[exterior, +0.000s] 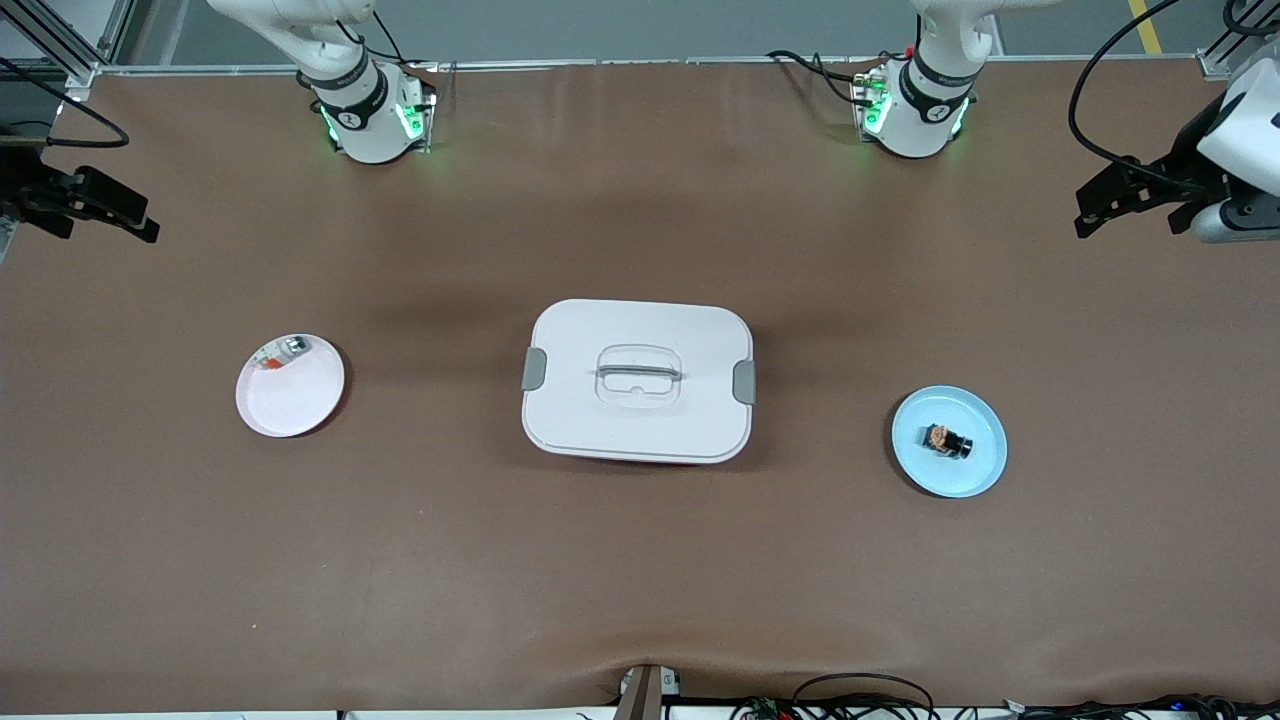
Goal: Transfer orange switch to right arm and place
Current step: 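Move the left gripper over the switch on the light-blue plate, then lower the left gripper and grasp the black-orange switch, then lift the switch with the left gripper while the right gripper moves out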
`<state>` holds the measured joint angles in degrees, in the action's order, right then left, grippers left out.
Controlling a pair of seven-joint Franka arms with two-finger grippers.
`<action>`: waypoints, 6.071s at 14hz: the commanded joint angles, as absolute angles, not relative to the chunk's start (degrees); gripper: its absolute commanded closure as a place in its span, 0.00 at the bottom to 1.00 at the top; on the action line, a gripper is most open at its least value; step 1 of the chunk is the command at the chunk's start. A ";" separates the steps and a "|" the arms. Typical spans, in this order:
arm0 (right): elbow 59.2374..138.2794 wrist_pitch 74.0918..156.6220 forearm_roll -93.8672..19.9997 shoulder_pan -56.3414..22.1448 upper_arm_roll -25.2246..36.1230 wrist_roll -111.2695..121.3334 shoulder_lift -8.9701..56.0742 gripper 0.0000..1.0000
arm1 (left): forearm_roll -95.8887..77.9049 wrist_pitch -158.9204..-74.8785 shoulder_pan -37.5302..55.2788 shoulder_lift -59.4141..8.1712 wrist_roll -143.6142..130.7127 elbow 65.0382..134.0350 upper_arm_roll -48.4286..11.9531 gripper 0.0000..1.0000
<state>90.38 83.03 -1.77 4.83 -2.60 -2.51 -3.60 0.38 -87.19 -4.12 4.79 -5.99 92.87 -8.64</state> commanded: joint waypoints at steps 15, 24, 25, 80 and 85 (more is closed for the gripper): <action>89.56 82.79 -0.88 5.89 -3.52 -1.67 -3.60 0.00 | 2.64 -110.90 -7.82 -13.17 12.97 100.63 -8.79 0.00; 89.56 82.79 -0.88 5.98 -3.52 -1.85 -3.60 0.00 | 2.64 -128.22 -8.00 -20.65 20.92 107.67 -8.79 0.00; 89.56 82.79 -0.88 5.98 -3.52 -1.85 -3.60 0.00 | 2.64 -129.19 -7.91 -21.44 20.83 107.67 -8.79 0.00; 88.51 84.19 -6.76 -21.60 -4.13 -32.32 -3.25 0.00 | 7.12 -141.35 -5.98 -28.67 20.48 110.22 -8.96 1.00; 87.01 85.08 -9.05 -26.10 -4.13 -37.27 -2.90 0.00 | 5.98 -130.20 -5.98 -20.23 19.87 108.55 -9.93 1.00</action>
<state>88.16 85.32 -8.13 -25.10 -4.79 -36.02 -3.46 5.98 -135.22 -5.87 -24.01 20.24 108.52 -9.38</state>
